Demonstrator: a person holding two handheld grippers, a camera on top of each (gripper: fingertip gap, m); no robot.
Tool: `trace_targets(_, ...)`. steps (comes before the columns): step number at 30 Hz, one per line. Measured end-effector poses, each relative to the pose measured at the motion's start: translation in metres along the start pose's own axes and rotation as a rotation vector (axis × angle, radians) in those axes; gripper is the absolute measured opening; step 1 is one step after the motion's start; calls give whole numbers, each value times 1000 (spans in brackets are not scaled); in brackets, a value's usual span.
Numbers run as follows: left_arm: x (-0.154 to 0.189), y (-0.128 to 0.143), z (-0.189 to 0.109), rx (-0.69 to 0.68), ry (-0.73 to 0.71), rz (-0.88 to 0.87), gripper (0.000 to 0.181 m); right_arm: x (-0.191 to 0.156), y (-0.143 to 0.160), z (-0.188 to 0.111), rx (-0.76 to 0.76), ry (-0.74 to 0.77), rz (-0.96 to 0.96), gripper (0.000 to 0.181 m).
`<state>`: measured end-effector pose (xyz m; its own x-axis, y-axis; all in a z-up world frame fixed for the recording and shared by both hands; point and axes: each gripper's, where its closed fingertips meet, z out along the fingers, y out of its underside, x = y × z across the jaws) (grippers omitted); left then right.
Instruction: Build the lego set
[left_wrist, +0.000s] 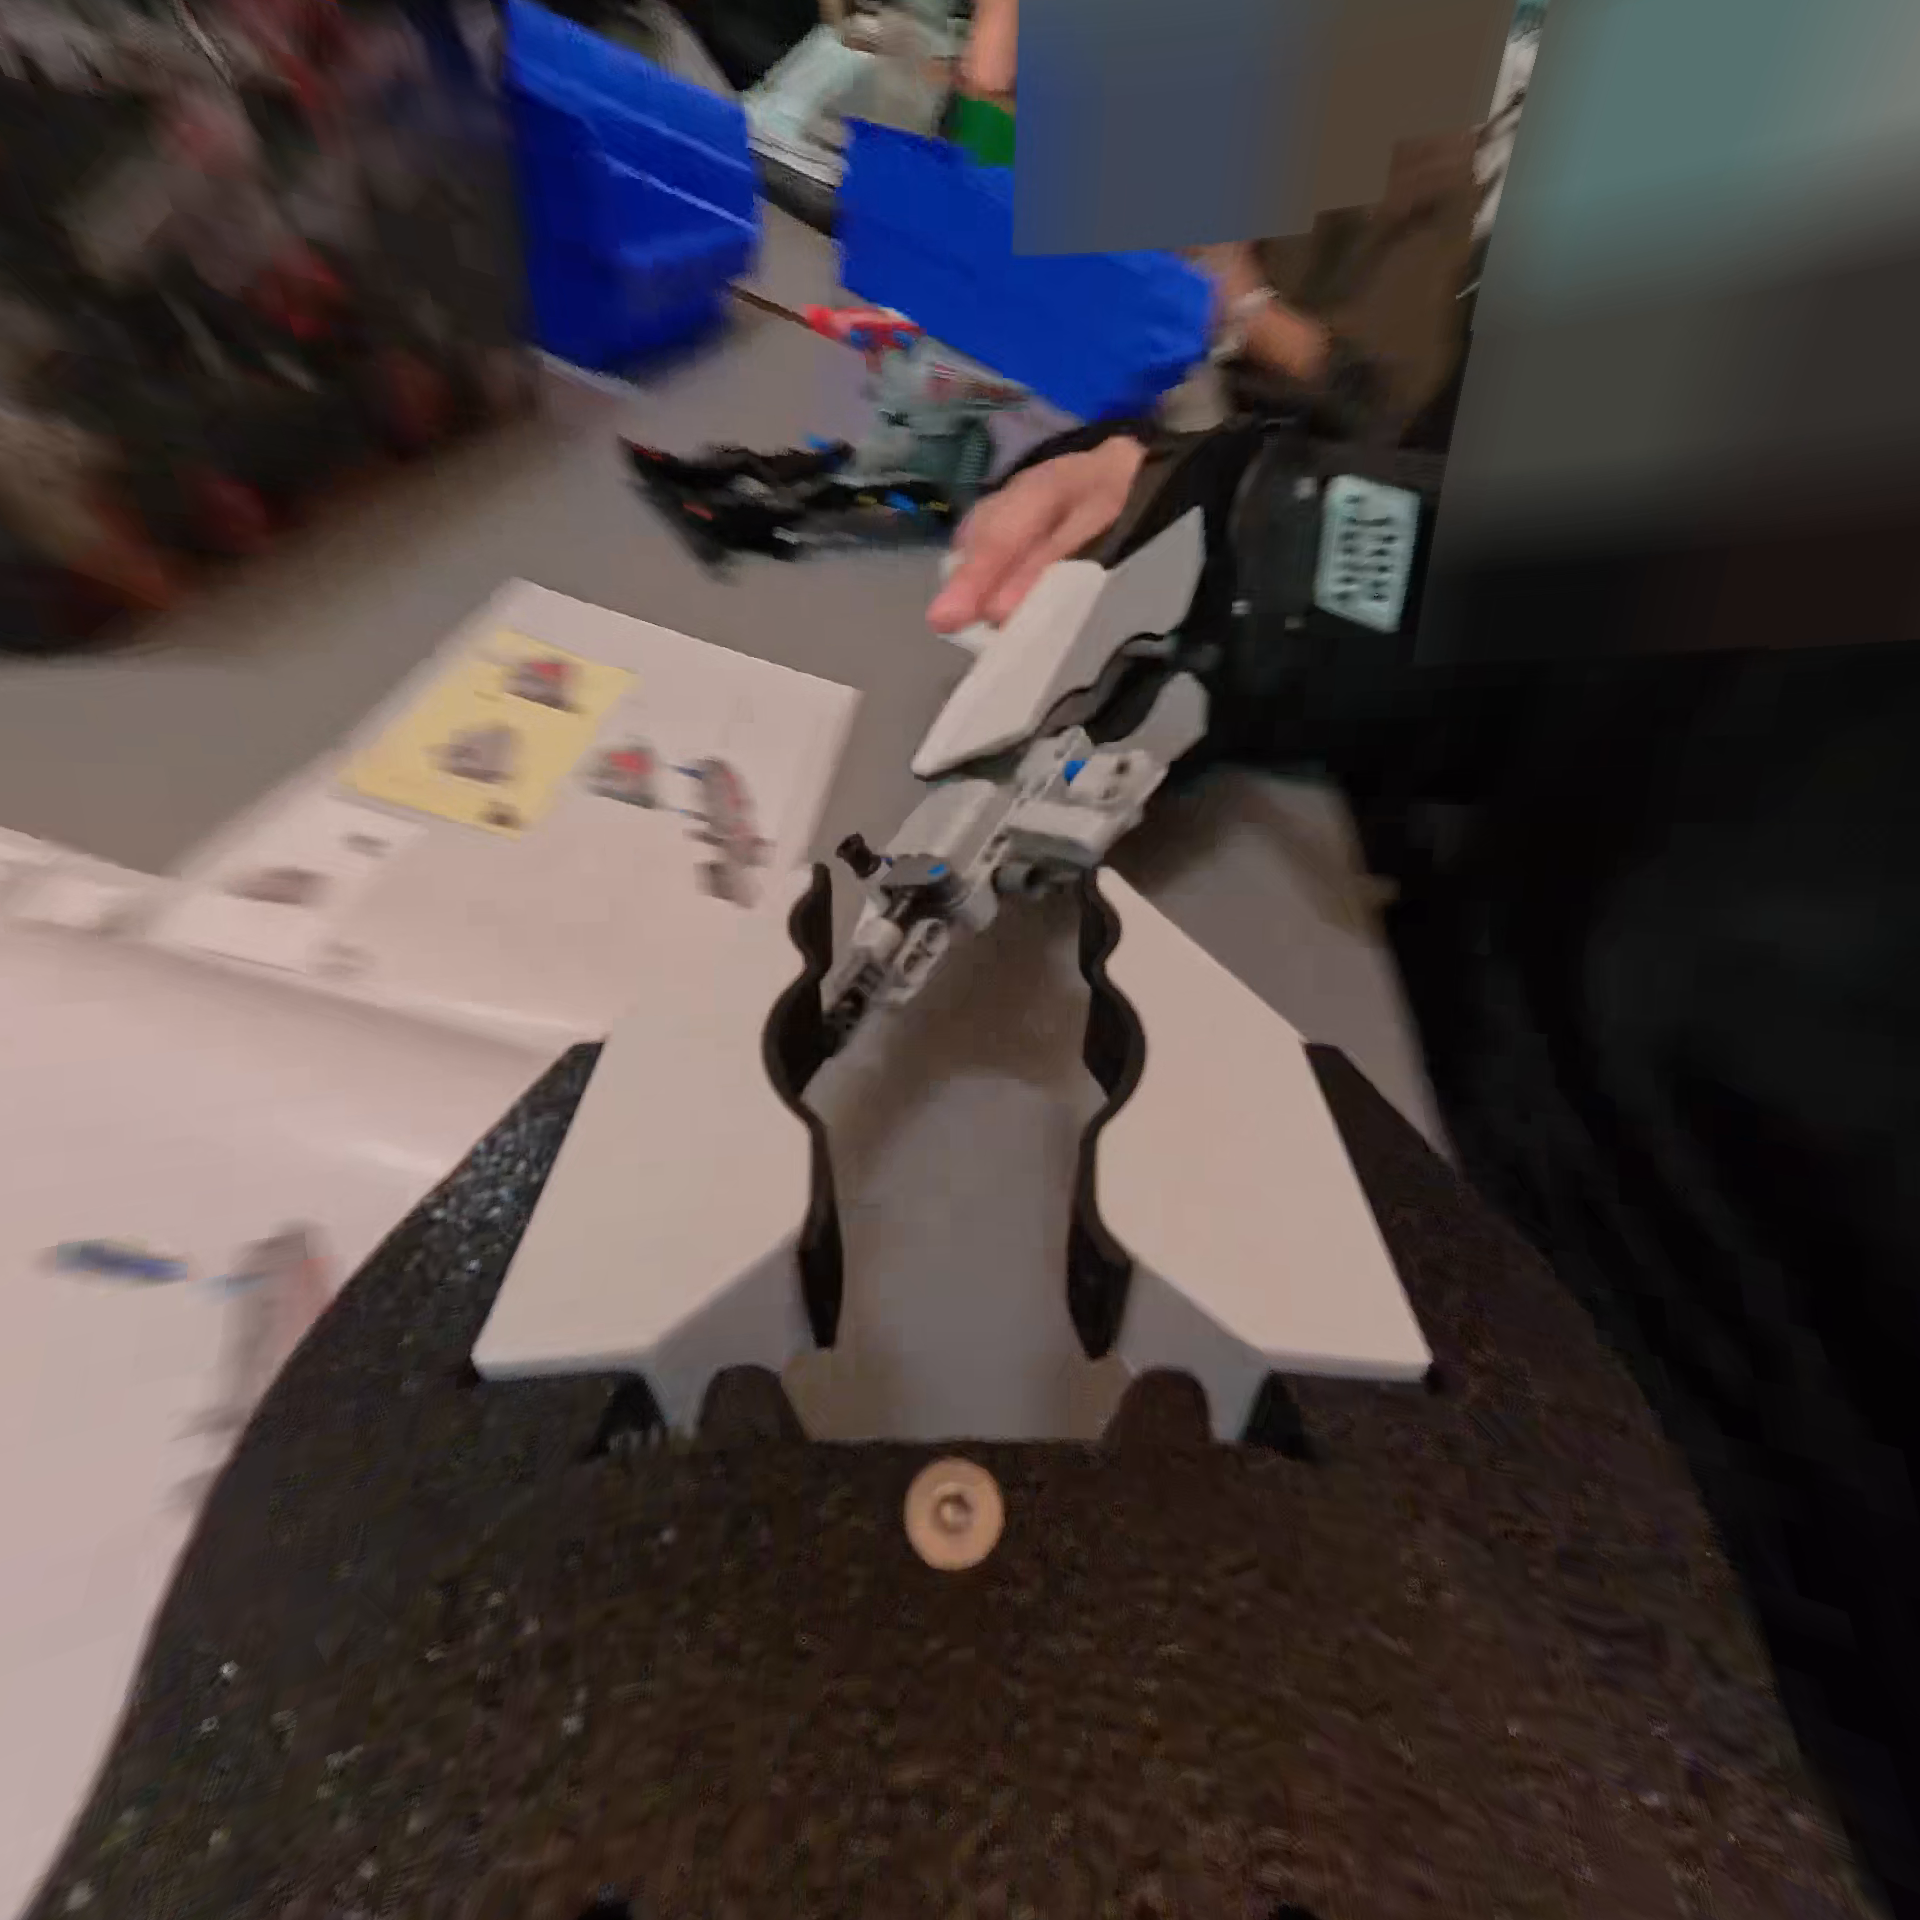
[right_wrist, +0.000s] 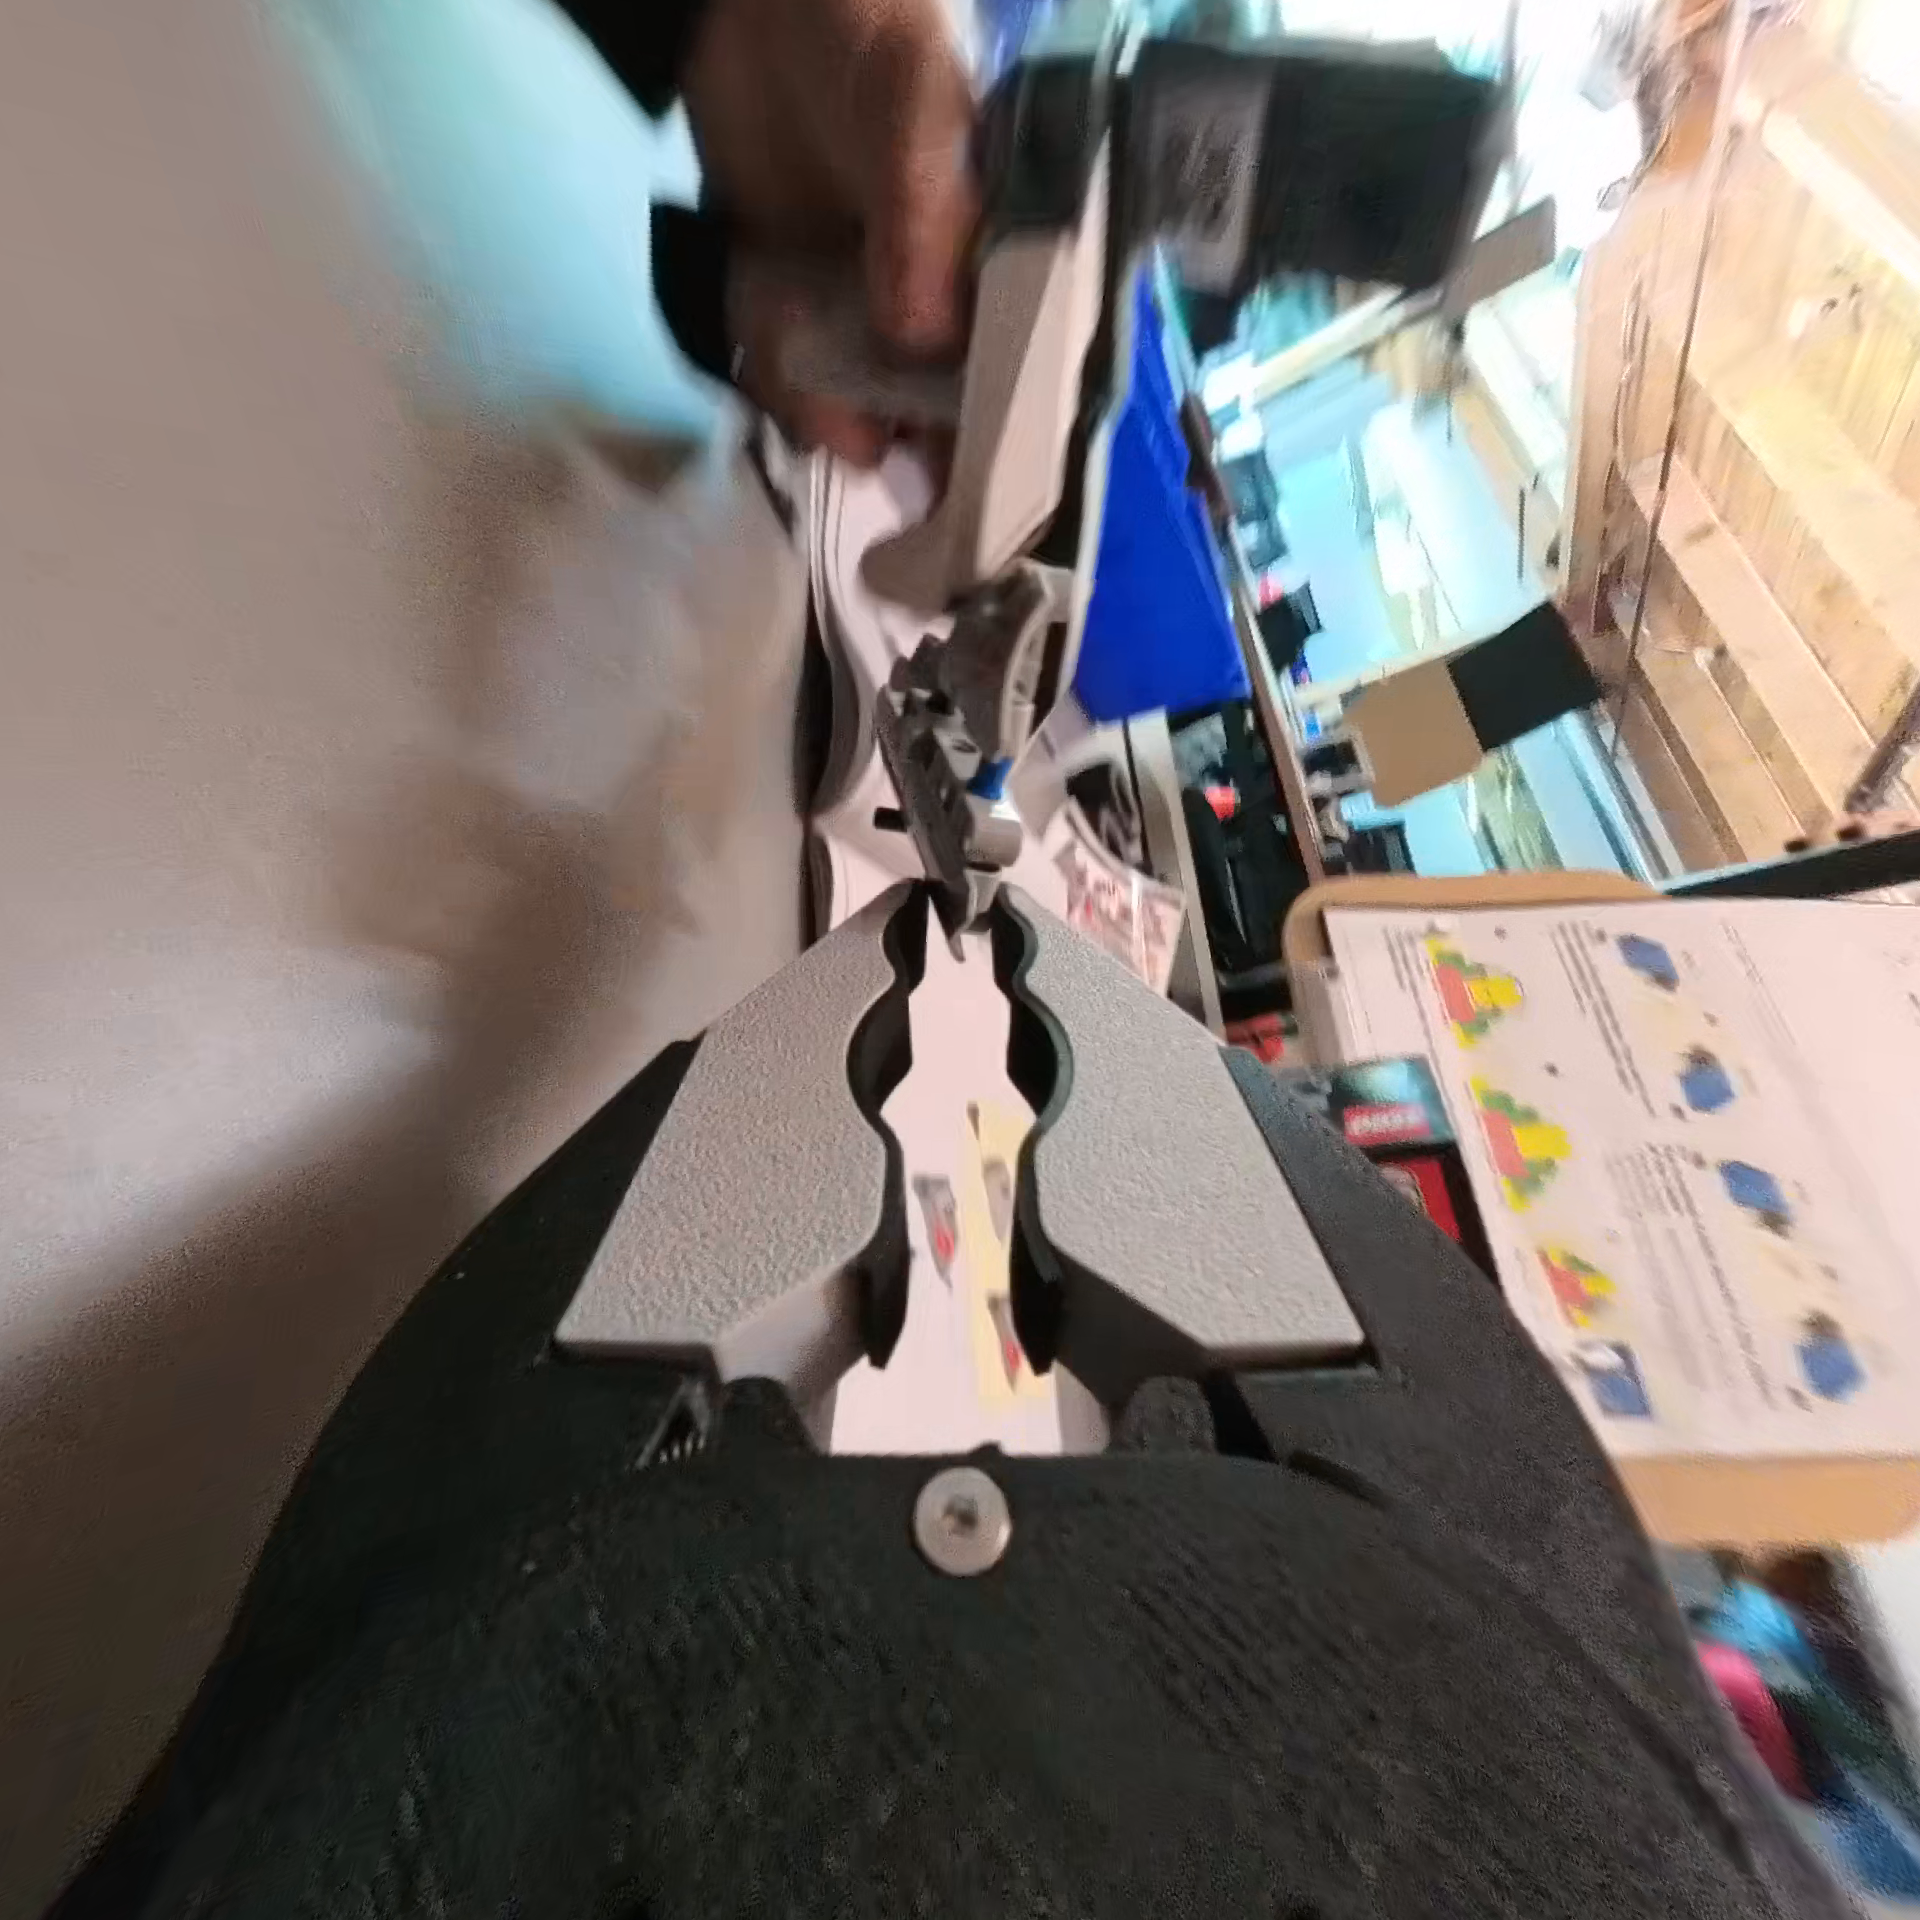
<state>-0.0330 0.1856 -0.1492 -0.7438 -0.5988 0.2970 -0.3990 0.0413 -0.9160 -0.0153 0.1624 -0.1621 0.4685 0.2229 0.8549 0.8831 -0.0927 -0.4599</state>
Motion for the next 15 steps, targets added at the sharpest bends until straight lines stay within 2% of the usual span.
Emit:
trace_targets(3, 8, -4, -7, -86, -216, 381, 42, -5, 15, 5, -127, -6, -74, 9)
trace_targets(6, 17, 12, 1, -287, -343, 656, 39, -6, 15, 8, -156, -2, -103, 9)
trace_targets(9, 9, 19, -1, -406, -493, 850, 27, -11, 18, 9, -189, -20, -170, 8)
trace_targets(11, 13, 7, -1, -356, -561, 959, 24, -15, 17, 11, -185, -34, -165, 8)
trace_targets(13, 19, 3, 1, -343, -562, 1008, 24, -16, 16, 12, -185, -47, -166, 8)
trace_targets(15, 21, 12, 4, -407, -530, 1030, 22, -16, 15, 12, -186, -51, -162, 8)
